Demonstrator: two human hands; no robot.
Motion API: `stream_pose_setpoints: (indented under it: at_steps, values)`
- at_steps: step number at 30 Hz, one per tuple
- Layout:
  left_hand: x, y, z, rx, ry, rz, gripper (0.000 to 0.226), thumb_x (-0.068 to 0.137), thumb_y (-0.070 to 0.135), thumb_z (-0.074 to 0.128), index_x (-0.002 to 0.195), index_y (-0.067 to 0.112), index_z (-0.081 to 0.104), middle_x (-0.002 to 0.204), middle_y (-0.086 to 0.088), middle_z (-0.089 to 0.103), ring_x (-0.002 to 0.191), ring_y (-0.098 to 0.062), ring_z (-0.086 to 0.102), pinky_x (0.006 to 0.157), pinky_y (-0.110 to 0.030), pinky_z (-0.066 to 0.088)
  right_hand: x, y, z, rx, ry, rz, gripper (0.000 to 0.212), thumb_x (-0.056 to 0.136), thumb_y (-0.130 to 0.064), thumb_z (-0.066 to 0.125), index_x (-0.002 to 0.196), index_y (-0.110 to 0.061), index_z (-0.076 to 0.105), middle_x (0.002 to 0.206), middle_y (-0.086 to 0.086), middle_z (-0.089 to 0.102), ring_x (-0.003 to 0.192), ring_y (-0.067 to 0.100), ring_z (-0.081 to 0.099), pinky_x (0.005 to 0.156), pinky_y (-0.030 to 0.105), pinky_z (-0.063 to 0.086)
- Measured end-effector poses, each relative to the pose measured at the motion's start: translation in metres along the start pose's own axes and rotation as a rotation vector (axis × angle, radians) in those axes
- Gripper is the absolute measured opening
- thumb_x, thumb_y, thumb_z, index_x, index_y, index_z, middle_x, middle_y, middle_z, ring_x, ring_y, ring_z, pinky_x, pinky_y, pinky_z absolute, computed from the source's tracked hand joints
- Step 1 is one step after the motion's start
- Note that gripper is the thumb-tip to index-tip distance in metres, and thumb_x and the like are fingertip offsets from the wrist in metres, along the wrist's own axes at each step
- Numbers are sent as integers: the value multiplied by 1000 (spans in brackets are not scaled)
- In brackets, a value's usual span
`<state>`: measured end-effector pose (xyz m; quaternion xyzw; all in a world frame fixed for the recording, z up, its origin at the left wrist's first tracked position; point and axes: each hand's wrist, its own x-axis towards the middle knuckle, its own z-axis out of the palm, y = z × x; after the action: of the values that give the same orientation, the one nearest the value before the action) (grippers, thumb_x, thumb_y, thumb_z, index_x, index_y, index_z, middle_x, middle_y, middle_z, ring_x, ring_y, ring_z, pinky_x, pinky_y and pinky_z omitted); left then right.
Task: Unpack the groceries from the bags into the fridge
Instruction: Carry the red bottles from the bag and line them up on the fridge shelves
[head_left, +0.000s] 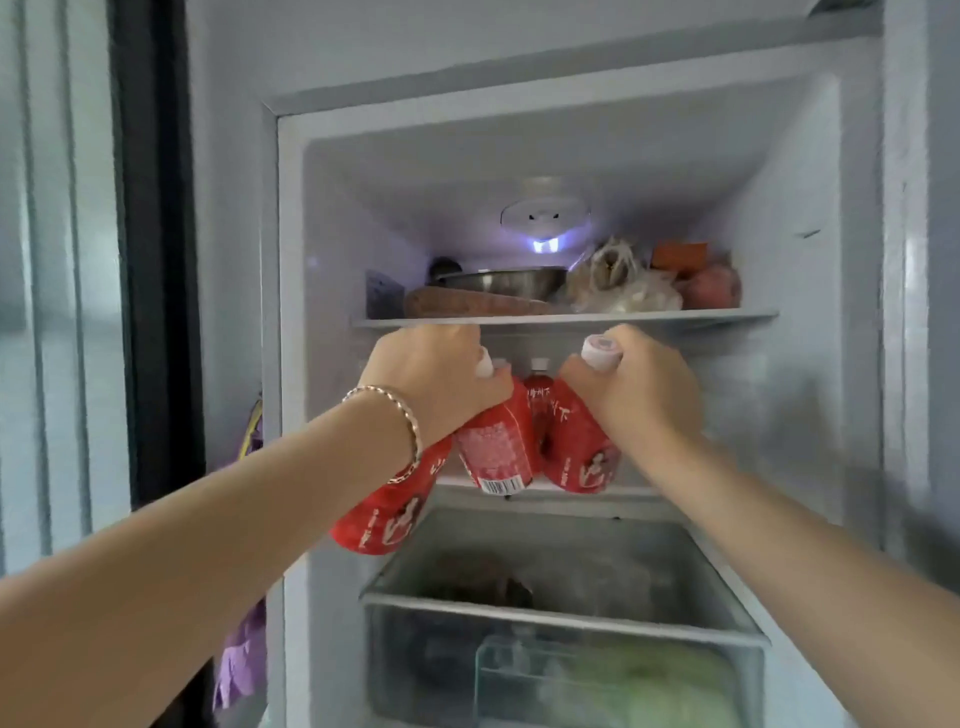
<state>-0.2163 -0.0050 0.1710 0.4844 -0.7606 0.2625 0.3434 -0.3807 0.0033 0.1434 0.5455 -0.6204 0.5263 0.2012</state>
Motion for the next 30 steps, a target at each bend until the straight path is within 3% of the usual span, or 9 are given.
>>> stream_pose_setpoints:
  at_steps: [5, 9, 11, 14, 17, 20, 26, 30]
  values:
    - [70, -5, 51, 78, -64, 161, 29, 89, 46, 46, 80, 18, 45, 100, -6, 64, 81, -24, 52, 68, -29, 35, 49, 22, 54, -40, -56, 87, 26, 83, -43, 55, 83, -17, 52, 76, -8, 51, 87, 26, 56, 66, 28, 33]
    - [96, -10, 94, 119, -103, 305, 33, 92, 43, 43, 94, 14, 57, 105, -6, 64, 98, -27, 59, 72, -30, 39, 70, 43, 96, -98, -129, 174, 30, 85, -44, 57, 91, -15, 56, 90, 1, 60, 98, 29, 61, 66, 27, 37]
    - [102, -13, 110, 71, -141, 321, 35, 92, 43, 43, 99, 13, 59, 107, -8, 63, 101, -28, 58, 75, -30, 39, 76, 51, 110, -128, -127, 223, 41, 86, -47, 56, 104, -10, 58, 107, 8, 64, 104, 31, 59, 68, 29, 39]
    - [113, -20, 128, 31, -123, 351, 37, 92, 45, 44, 103, 13, 59, 110, -9, 62, 103, -28, 58, 75, -29, 36, 76, 53, 122, -317, -303, 320, 72, 83, -62, 50, 132, -11, 37, 132, 15, 47, 117, 33, 51, 87, 34, 44]
    - [126, -28, 143, 10, -117, 369, 40, 91, 47, 44, 102, 12, 59, 109, -10, 62, 102, -27, 58, 75, -29, 38, 77, 53, 129, -301, -511, 369, 74, 82, -59, 57, 135, -13, 33, 128, 9, 52, 112, 25, 57, 86, 32, 48]
    - [133, -31, 151, -26, -132, 359, 41, 91, 49, 45, 102, 11, 59, 110, -10, 62, 102, -27, 58, 78, -29, 41, 96, 71, 148, -239, -487, 398, 81, 77, -56, 66, 135, -9, 33, 127, 10, 56, 111, 25, 59, 89, 34, 50]
    - [139, -36, 162, -100, -111, 319, 37, 87, 53, 47, 88, 17, 52, 105, -6, 63, 99, -24, 58, 79, -29, 43, 121, 107, 194, -420, -480, 418, 87, 86, -41, 63, 142, 5, 16, 141, 17, 38, 130, 27, 41, 103, 30, 36]
    - [138, -37, 163, -128, -108, 286, 38, 87, 54, 47, 75, 18, 45, 97, -3, 64, 92, -21, 59, 75, -28, 42, 118, 109, 204, -490, -452, 365, 65, 91, -28, 55, 139, 6, 28, 141, 20, 38, 129, 29, 40, 105, 28, 33]
